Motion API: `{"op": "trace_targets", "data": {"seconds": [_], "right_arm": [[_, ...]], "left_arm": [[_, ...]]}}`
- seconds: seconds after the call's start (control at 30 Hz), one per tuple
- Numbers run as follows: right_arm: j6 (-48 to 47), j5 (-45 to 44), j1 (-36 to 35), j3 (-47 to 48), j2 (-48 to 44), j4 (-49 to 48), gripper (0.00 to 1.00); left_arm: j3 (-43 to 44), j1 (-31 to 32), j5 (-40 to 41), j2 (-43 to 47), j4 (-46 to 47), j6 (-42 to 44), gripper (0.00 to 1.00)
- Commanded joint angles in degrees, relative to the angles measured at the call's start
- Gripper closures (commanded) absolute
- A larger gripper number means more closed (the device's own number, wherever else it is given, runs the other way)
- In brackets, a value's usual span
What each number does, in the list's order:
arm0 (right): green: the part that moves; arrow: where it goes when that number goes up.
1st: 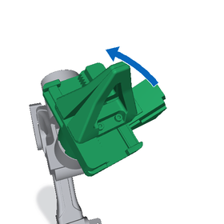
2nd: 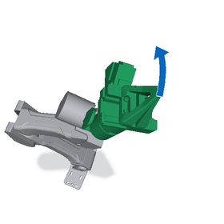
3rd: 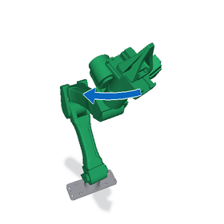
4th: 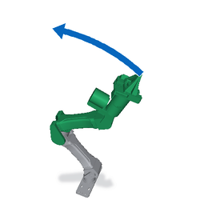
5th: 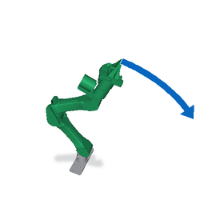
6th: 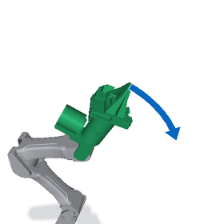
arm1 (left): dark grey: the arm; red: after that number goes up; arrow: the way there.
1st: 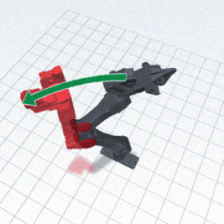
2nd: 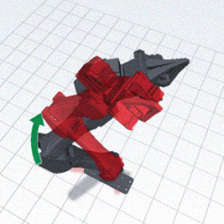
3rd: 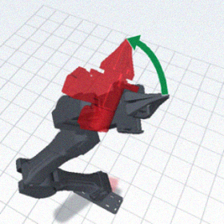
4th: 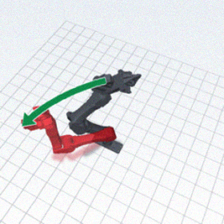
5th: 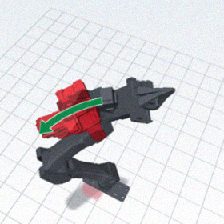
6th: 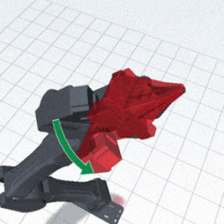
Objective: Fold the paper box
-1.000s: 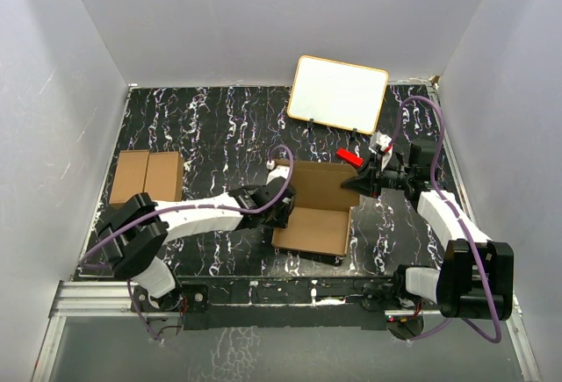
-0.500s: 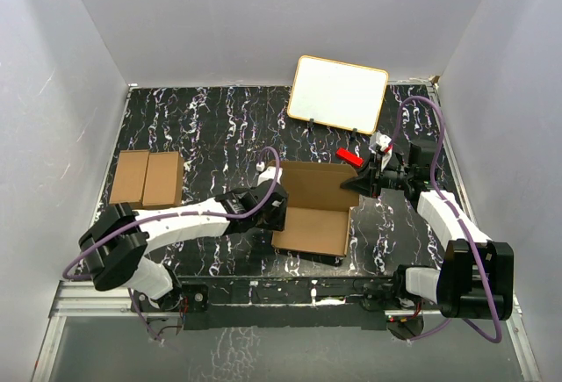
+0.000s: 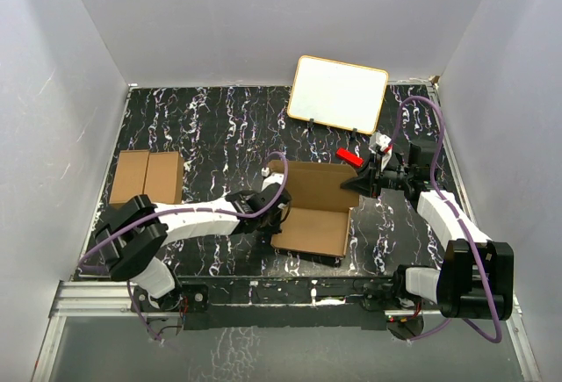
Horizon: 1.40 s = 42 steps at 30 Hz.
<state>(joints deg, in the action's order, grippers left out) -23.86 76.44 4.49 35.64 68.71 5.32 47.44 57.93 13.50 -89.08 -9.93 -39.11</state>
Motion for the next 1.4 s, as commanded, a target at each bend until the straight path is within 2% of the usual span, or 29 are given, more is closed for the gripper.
{"op": "trace_targets", "data": {"seconds": [0.0, 0.1, 0.23, 0.27, 0.4, 0.47, 0.6, 0.73, 0.87, 0.97, 1.1, 1.2, 1.33, 1.37], "right_arm": [[-0.84, 2.7, -0.23, 0.75, -1.2, -3.85, 0.92], [-0.84, 2.75, -0.19, 0.75, -1.19, -3.91, 0.92], [-0.53, 2.88, -0.2, 0.88, -0.97, -4.02, 0.92], [-0.43, 2.92, -0.19, 0.85, -0.88, -4.08, 0.92], [0.53, 2.99, -0.26, 0.84, -0.58, -4.81, 0.92], [1.03, 2.97, -0.26, 0.84, -0.38, -5.18, 0.92], [1.54, 3.21, -0.13, 1.02, 0.03, -5.41, 0.92], [1.71, 3.97, -0.14, 0.96, 0.18, -5.43, 0.92], [1.74, 5.11, -0.12, 1.04, 0.6, -5.41, 0.92], [1.67, 5.77, -0.17, 1.17, 0.98, -5.32, 0.92], [1.53, 6.2, -0.18, 1.1, 1.14, -5.28, 0.92], [1.42, 6.32, -0.13, 1.15, 1.34, -5.32, 0.92], [1.23, 6.4, -0.1, 1.22, 1.47, -5.17, 0.92], [1.18, 6.4, -0.17, 1.25, 1.43, -5.07, 0.92]], "left_arm": [[0.93, -0.01, 0.65, -0.89, -1.31, 0.93, 0.92], [1.47, -0.01, 1.41, -1.28, -1.58, 1.31, 0.97], [1.79, -0.01, 1.93, -0.53, -1.28, 2.01, 0.93], [1.8, -0.01, 1.97, 0.08, -1.22, 2.1, 0.88], [1.27, -0.24, 3.38, 5.42, -1.88, 3.03, 0.53], [-0.14, -1.5, 1.57, 9.48, -1.34, 3.84, 0.46], [-4.88, -7.36, -7.78, 19.7, 3.24, 5.58, 0.37], [-10.76, -16.94, -17.83, 30.0, 10.63, 7.41, 0.23], [-16.01, -21.6, -23.09, 37.0, 20.52, 12.8, 0.11], [-21.45, -22.82, -28.37, 38.67, 31.34, 18.89, 0.12], [-25.64, -23.24, -32.61, 36.72, 44.45, 21.62, 0.15], [-25.79, -23.75, -36.1, 32.15, 49.83, 23.22, 0.26], [-23.14, -25.34, -39.26, 24.71, 51.58, 24.0, 0.45], [-22.49, -25.78, -39.93, 23.31, 51.9, 24.0, 0.47]]}}
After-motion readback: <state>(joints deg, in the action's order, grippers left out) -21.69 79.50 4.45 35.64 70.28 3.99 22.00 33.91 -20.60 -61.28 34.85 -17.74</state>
